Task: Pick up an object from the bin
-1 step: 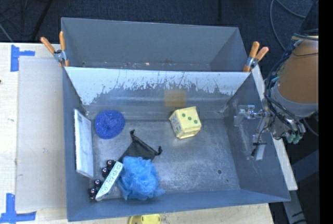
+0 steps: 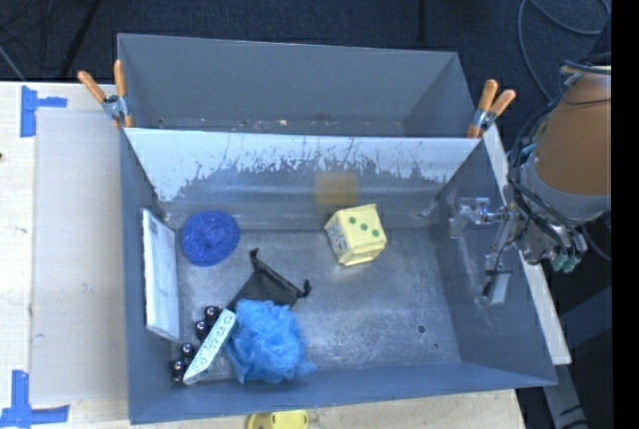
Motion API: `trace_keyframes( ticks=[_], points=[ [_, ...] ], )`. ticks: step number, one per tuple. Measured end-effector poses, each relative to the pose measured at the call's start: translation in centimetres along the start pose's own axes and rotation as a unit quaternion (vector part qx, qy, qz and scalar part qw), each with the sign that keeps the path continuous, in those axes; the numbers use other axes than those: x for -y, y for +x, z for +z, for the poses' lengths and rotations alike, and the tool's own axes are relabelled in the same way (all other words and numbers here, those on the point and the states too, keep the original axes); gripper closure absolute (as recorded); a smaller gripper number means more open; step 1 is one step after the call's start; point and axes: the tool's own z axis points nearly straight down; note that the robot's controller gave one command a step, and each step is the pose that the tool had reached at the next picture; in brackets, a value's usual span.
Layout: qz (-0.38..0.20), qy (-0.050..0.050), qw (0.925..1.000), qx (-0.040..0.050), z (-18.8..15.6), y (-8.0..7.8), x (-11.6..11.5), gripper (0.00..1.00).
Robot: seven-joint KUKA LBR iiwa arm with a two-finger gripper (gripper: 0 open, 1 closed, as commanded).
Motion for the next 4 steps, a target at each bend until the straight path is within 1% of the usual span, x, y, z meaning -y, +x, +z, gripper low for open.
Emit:
trace_keyframes(
  ticks=[1, 2, 3, 4],
  points=[
    [-0.003, 0.001, 1.0, 0.0039, 4.6, -0.8, -1.9, 0.0],
    [-0.004, 0.0, 1.0, 0.0012, 6.2, -1.0, -2.6, 0.0],
    [-0.007, 0.0, 1.0, 0.0035, 11.7, -1.6, -3.5, 0.0],
    [-0.012, -0.001, 0.9999, -0.0085, 11.2, -0.2, -6.1, 0.0]
  ],
)
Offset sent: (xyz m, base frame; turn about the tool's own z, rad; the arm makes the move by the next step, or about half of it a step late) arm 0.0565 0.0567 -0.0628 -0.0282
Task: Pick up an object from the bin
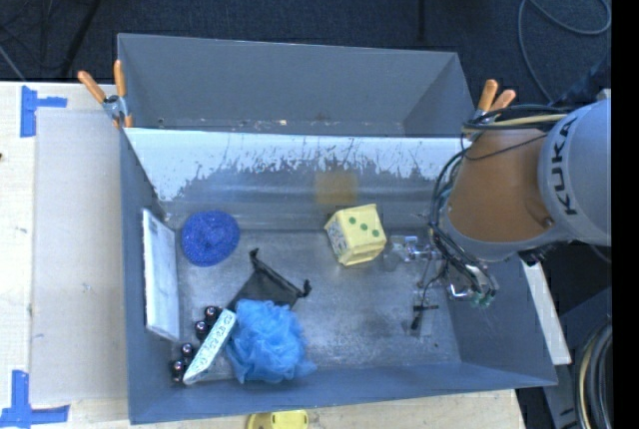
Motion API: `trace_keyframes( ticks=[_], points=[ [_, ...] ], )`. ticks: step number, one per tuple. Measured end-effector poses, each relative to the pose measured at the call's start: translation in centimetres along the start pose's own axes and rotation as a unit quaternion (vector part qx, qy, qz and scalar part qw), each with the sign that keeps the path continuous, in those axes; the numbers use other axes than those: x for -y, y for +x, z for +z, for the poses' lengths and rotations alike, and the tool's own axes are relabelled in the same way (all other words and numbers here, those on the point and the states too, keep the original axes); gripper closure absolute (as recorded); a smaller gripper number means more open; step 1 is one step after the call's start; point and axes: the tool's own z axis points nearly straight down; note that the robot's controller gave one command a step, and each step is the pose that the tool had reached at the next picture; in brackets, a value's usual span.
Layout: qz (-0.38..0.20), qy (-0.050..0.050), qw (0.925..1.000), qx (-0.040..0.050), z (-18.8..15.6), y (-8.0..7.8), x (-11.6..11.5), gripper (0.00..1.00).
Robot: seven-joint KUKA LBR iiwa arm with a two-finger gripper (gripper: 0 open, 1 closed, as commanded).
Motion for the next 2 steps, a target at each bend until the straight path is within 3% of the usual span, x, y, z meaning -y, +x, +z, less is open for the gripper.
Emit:
trace_keyframes(
  ticks=[1, 2],
  points=[
    [0.011, 0.002, 0.9998, 0.0187, -1.9, -5.0, -0.4, 0.0],
    [0.015, 0.002, 0.9998, 0.0116, 2.2, -6.1, -3.0, 0.0]
  ],
)
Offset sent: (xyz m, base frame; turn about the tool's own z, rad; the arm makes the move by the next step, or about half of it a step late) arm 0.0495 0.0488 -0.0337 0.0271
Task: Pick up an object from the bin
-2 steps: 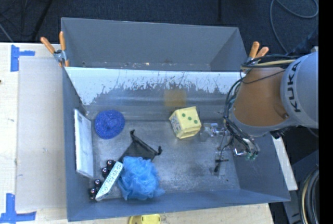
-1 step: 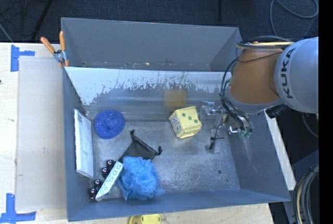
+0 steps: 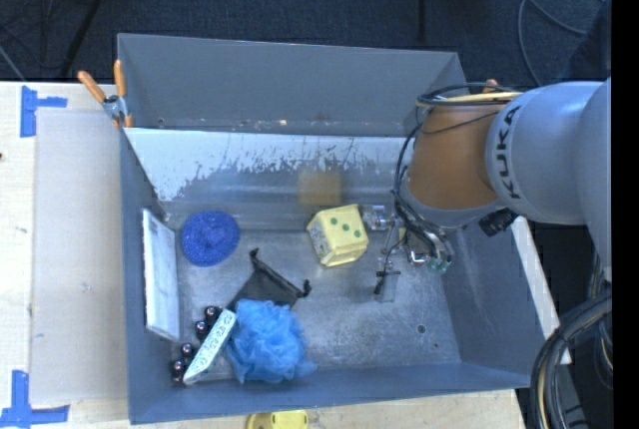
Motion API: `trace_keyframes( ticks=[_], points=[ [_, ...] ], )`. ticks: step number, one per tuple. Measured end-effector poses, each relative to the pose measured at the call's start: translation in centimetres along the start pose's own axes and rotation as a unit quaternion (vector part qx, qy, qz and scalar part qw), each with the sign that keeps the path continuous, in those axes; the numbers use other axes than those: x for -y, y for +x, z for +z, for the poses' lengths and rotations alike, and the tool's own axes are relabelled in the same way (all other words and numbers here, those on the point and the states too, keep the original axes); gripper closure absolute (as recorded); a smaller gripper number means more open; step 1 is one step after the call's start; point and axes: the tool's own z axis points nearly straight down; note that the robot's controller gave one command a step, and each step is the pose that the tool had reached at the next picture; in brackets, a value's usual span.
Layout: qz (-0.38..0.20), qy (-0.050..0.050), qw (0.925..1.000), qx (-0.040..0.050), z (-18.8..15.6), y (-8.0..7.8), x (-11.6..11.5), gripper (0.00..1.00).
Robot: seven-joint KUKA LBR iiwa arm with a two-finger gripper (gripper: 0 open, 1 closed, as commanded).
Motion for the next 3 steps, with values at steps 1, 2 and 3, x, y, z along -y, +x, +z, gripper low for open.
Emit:
trace_keyframes(
  ticks=[1, 2, 3],
  points=[
    [0.016, -0.001, 0.9999, -0.0036, 0.0, -1.1, -1.8, 0.0],
    [-0.011, -0.001, 0.9999, -0.0011, 0.7, -2.9, -2.5, 0.0],
    [-0.045, -0.001, 0.999, -0.0024, 1.1, -1.1, -6.8, 1.0]
  ],
)
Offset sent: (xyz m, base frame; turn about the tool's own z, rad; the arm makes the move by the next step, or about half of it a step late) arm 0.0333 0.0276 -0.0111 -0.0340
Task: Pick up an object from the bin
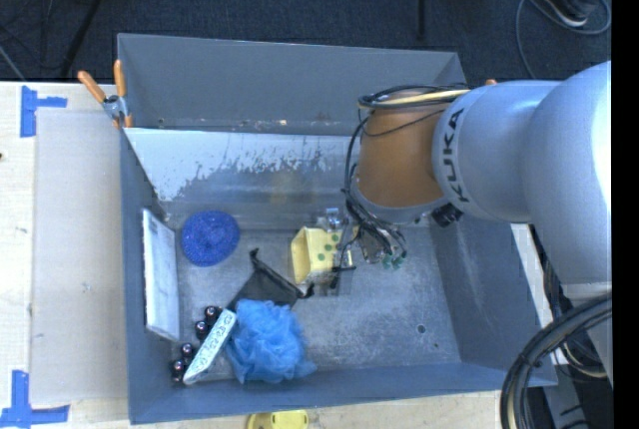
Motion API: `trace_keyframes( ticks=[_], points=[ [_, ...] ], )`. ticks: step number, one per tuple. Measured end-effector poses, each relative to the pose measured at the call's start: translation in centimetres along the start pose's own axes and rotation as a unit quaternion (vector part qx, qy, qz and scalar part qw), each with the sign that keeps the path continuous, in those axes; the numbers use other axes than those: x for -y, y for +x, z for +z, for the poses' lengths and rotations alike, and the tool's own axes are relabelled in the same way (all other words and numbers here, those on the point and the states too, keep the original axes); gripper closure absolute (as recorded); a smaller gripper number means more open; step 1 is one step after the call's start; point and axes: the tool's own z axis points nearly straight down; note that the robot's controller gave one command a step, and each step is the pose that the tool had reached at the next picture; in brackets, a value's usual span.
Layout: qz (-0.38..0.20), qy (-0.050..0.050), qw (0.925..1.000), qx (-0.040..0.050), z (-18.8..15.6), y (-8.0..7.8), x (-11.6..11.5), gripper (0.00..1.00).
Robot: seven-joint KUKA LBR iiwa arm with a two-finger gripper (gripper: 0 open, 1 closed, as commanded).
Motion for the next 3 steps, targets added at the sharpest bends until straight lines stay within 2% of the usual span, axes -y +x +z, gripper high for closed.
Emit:
trace_keyframes(
  ticks=[1, 2, 3],
  points=[
    [0.0, 0.0, 1.0, 0.0, 0.0, 0.0, 0.0, 1.0],
    [-0.003, 0.0, 1.0, -0.0039, -4.7, 0.2, -0.7, 1.0],
    [-0.006, 0.001, 1.0, 0.006, -6.6, -0.6, -0.5, 1.0]
  ],
)
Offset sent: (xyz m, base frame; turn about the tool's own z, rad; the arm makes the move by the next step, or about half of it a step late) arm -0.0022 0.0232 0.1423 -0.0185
